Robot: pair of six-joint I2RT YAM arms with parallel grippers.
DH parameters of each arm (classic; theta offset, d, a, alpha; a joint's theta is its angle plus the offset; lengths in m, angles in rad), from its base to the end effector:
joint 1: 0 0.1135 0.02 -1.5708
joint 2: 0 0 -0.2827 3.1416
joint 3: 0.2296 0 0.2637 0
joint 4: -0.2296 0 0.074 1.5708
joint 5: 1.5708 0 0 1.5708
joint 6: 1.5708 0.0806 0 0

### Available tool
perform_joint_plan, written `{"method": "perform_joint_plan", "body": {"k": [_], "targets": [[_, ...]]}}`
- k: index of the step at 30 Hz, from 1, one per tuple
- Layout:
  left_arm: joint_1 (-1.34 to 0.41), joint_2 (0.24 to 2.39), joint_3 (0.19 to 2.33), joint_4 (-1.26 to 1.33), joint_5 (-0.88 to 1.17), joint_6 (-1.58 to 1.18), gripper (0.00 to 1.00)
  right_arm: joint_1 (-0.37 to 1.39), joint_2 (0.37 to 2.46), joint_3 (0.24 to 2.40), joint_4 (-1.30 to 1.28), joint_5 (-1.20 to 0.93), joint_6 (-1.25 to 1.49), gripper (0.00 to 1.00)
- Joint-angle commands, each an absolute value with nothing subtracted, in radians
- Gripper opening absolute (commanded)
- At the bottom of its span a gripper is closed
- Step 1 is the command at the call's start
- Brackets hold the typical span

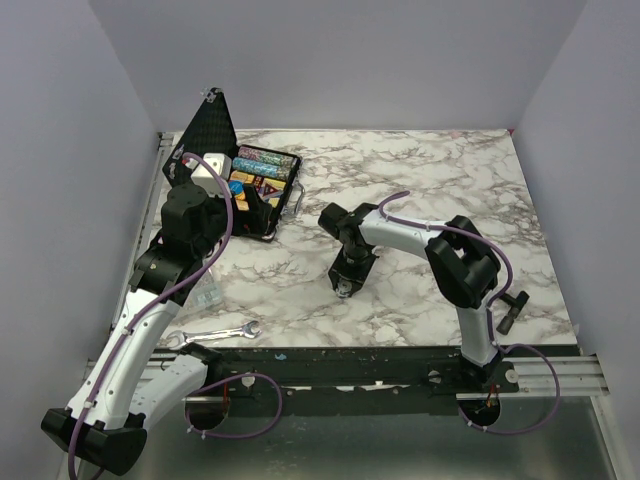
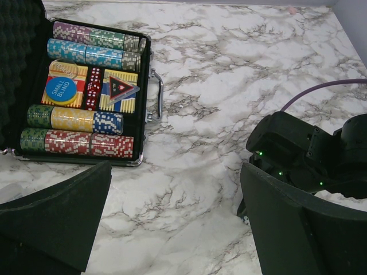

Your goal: Pack up texas hold em set

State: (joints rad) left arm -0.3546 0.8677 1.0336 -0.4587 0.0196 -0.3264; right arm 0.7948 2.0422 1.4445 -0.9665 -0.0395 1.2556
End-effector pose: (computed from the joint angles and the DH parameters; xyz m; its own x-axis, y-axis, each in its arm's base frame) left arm 0.2138 -0.0808 0.3861 -0.3733 -0.2036 -0.9051 0.2587 0.9141 -0.3123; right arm 0.2747 0.2845 0.1159 -0.8953 0.4440 0.0355 0.4448 0.8954 0.0185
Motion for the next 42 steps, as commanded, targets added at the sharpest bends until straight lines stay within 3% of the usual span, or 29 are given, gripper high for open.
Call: {"method": "perform_joint_plan", "body": {"k": [1,11,39,42], "targets": [[-0.348,0.859,1.039,-0.461,0.044,-0.334,0.92,0.812,2.077,1.4,-0.917,0.031,1.265,0.38],[-0.346,0.869,1.037,-0.462,0.045,-0.334,0.92,0.814,2.079,1.423,-0.947,0.039,1.238,0.01],[-0.341,0.907,1.037,-0.464,0.071,-0.35,0.92,0.813,2.053,1.516,-1.017,-0.024,1.171,0.01],[-0.339,0.907,1.039,-0.464,0.072,-0.35,0.92,0.815,2.063,1.511,-1.004,-0.032,1.164,0.11]]}}
